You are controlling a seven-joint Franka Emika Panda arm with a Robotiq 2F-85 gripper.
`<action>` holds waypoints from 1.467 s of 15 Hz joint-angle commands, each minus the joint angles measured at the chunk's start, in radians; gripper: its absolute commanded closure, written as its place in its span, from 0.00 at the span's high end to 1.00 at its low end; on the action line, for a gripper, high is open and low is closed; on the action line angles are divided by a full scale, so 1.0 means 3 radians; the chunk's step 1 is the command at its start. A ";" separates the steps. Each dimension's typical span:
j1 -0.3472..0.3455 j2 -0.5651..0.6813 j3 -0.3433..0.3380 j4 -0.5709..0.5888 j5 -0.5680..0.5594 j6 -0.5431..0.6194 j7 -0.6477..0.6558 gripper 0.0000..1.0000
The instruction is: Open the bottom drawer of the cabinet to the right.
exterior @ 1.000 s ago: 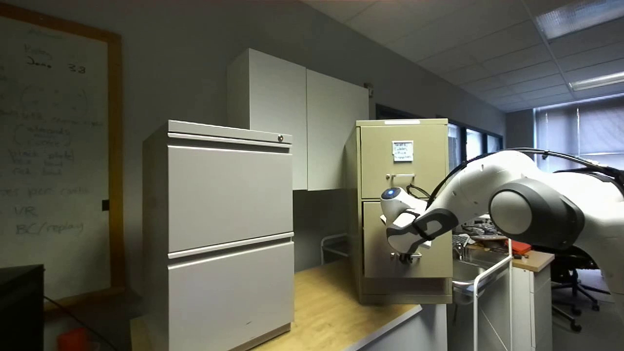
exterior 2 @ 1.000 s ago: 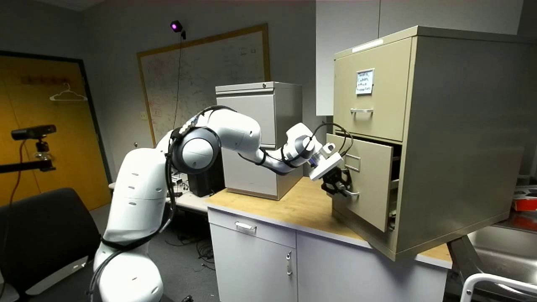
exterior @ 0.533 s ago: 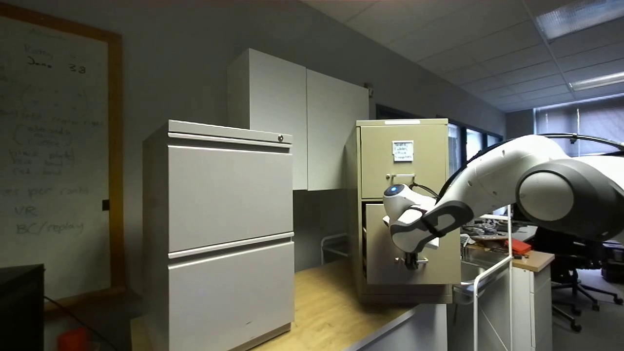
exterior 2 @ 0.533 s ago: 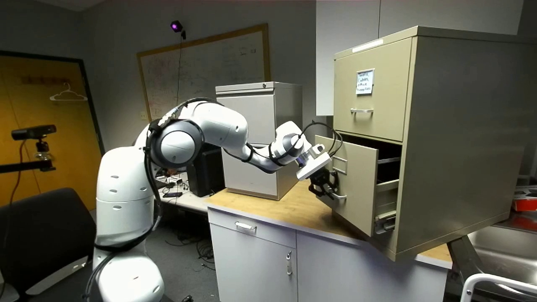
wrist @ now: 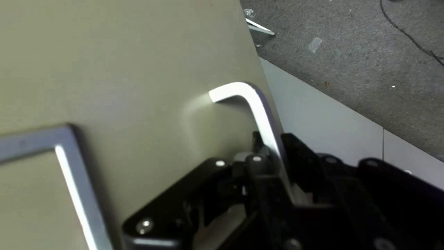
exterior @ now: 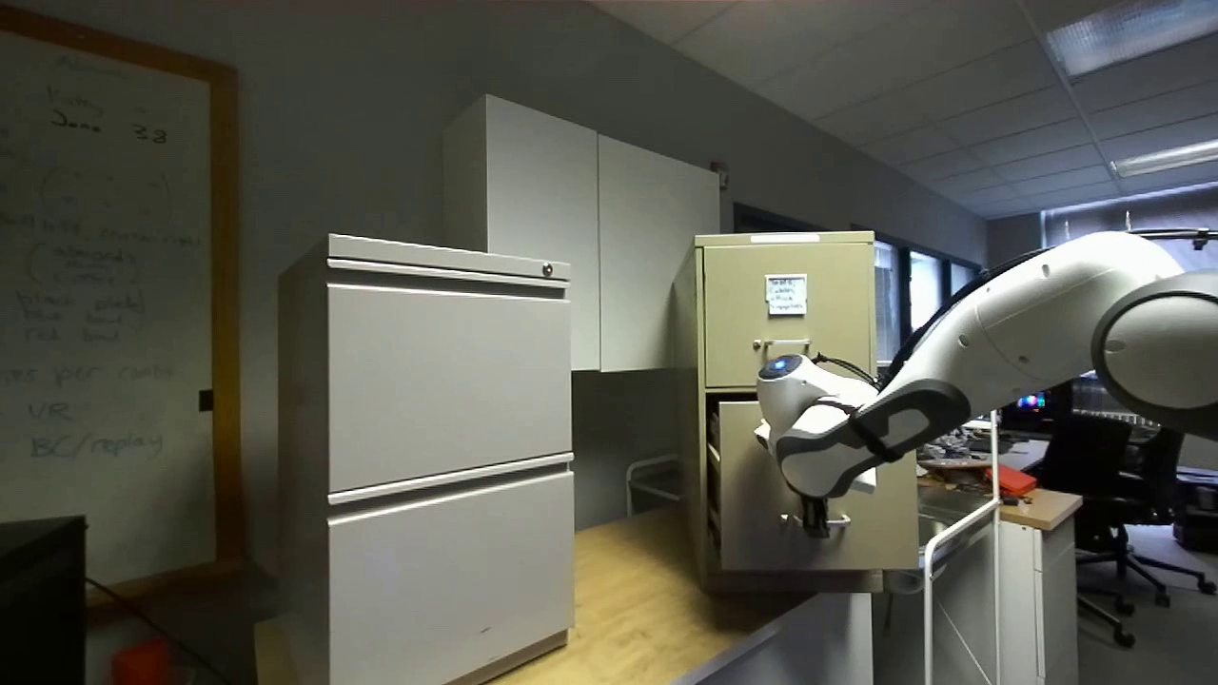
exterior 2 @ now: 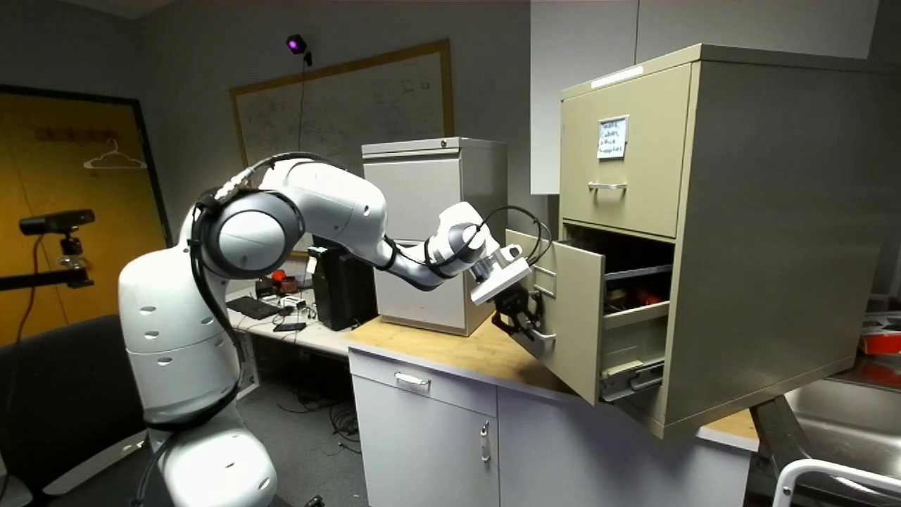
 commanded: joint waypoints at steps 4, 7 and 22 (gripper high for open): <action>0.0179 -0.0369 0.0166 -0.0660 0.0293 -0.0251 0.0135 0.05; 0.0197 -0.0460 0.0187 -0.0774 0.0289 -0.0245 0.0172 0.05; 0.0363 -0.0643 0.0299 -0.1071 0.0500 -0.0554 0.0431 1.00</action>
